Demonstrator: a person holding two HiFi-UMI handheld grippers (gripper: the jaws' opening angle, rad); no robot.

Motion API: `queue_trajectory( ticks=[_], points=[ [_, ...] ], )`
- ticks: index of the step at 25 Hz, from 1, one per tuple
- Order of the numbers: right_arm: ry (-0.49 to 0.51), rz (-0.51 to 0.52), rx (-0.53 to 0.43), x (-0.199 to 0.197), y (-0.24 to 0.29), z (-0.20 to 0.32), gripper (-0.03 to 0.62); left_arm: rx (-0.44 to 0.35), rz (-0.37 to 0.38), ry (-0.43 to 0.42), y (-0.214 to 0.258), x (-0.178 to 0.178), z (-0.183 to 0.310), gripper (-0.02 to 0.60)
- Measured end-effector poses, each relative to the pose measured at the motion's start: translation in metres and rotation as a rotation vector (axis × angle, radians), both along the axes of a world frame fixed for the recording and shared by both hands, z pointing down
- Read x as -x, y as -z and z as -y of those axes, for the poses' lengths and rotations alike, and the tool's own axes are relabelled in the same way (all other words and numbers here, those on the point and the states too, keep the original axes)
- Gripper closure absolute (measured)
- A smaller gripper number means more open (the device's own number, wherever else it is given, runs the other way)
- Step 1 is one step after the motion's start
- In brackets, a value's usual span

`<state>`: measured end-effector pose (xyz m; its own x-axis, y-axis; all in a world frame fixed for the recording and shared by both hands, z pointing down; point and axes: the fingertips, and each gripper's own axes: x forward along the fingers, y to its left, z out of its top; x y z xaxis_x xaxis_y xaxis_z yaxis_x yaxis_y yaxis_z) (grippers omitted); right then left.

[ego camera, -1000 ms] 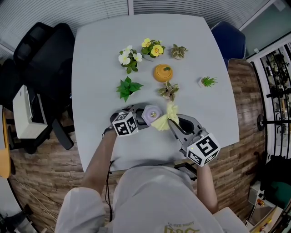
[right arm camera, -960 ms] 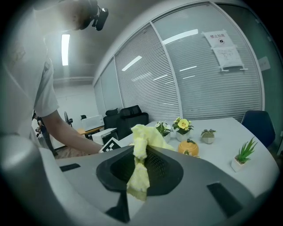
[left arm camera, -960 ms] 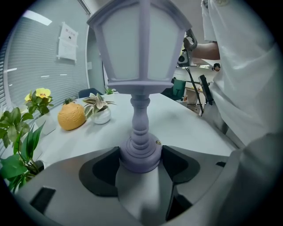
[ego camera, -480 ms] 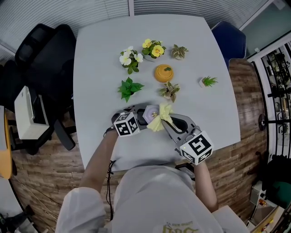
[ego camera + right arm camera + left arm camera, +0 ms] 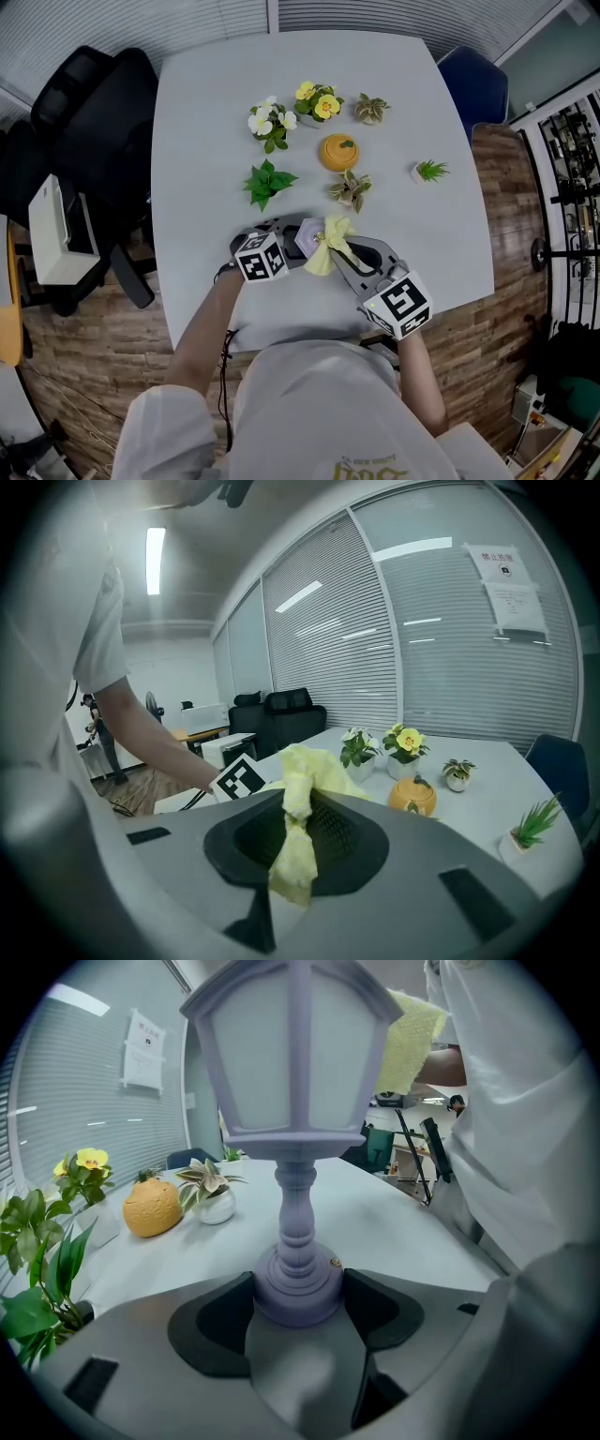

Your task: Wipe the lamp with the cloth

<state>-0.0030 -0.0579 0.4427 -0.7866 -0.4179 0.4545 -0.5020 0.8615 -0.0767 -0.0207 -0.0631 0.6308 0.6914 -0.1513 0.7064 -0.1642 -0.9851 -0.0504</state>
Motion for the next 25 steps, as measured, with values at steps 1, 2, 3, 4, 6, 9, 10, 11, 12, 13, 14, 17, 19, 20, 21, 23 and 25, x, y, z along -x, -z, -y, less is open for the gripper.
queue_trajectory(
  ticks=[1, 2, 3, 4, 6, 9, 10, 11, 12, 13, 14, 17, 19, 20, 21, 23, 25],
  points=[
    [-0.005, 0.004, 0.006, -0.001, 0.0, 0.001, 0.539, -0.001, 0.0, 0.0, 0.0, 0.0, 0.0, 0.282],
    [-0.012, 0.009, 0.013, -0.001, -0.001, 0.002, 0.539, -0.002, 0.0, -0.001, 0.0, 0.0, 0.0, 0.282],
    [-0.019, 0.011, 0.02, -0.002, -0.001, 0.003, 0.539, -0.002, -0.001, -0.001, 0.0, 0.0, 0.0, 0.282],
    [-0.025, 0.008, 0.023, -0.003, -0.001, 0.004, 0.537, -0.003, -0.001, -0.002, 0.0, 0.0, 0.0, 0.282],
    [-0.031, -0.005, 0.022, -0.004, -0.002, 0.007, 0.539, -0.003, 0.0, -0.001, 0.0, 0.0, 0.0, 0.282],
    [-0.034, -0.022, 0.019, -0.003, -0.001, 0.013, 0.539, -0.001, 0.0, 0.001, -0.001, 0.0, 0.0, 0.281],
    [-0.035, -0.024, 0.02, -0.003, -0.001, 0.015, 0.537, 0.0, 0.0, 0.001, -0.001, 0.0, 0.0, 0.282],
    [-0.035, -0.024, 0.021, -0.003, -0.001, 0.017, 0.539, 0.0, -0.001, 0.001, -0.001, 0.0, 0.0, 0.282],
    [-0.034, -0.023, 0.023, -0.002, -0.001, 0.019, 0.539, 0.001, -0.002, 0.001, -0.001, 0.0, 0.0, 0.282],
    [-0.034, -0.02, 0.027, -0.002, -0.001, 0.021, 0.539, 0.001, -0.002, 0.001, 0.0, 0.0, 0.0, 0.282],
    [-0.035, -0.015, 0.034, -0.002, -0.001, 0.023, 0.539, 0.002, -0.002, 0.0, 0.0, 0.0, 0.001, 0.281],
    [-0.058, 0.017, 0.081, -0.004, -0.002, 0.03, 0.539, 0.002, -0.001, 0.0, 0.0, 0.0, 0.0, 0.282],
    [-0.079, 0.063, 0.153, -0.006, -0.003, 0.035, 0.539, 0.003, -0.001, 0.0, -0.001, 0.0, 0.0, 0.282],
    [-0.087, 0.091, 0.199, -0.006, -0.003, 0.037, 0.539, 0.003, 0.0, 0.0, -0.001, 0.0, 0.0, 0.281],
    [-0.093, 0.119, 0.247, -0.005, -0.004, 0.039, 0.539, 0.003, 0.0, 0.0, -0.001, 0.0, 0.0, 0.282],
    [-0.097, 0.158, 0.333, -0.003, -0.005, 0.042, 0.539, 0.003, 0.0, 0.0, 0.0, 0.0, 0.001, 0.282],
    [-0.088, 0.166, 0.39, -0.001, -0.006, 0.045, 0.539, 0.003, -0.001, -0.001, 0.0, 0.0, 0.0, 0.282]
  ],
)
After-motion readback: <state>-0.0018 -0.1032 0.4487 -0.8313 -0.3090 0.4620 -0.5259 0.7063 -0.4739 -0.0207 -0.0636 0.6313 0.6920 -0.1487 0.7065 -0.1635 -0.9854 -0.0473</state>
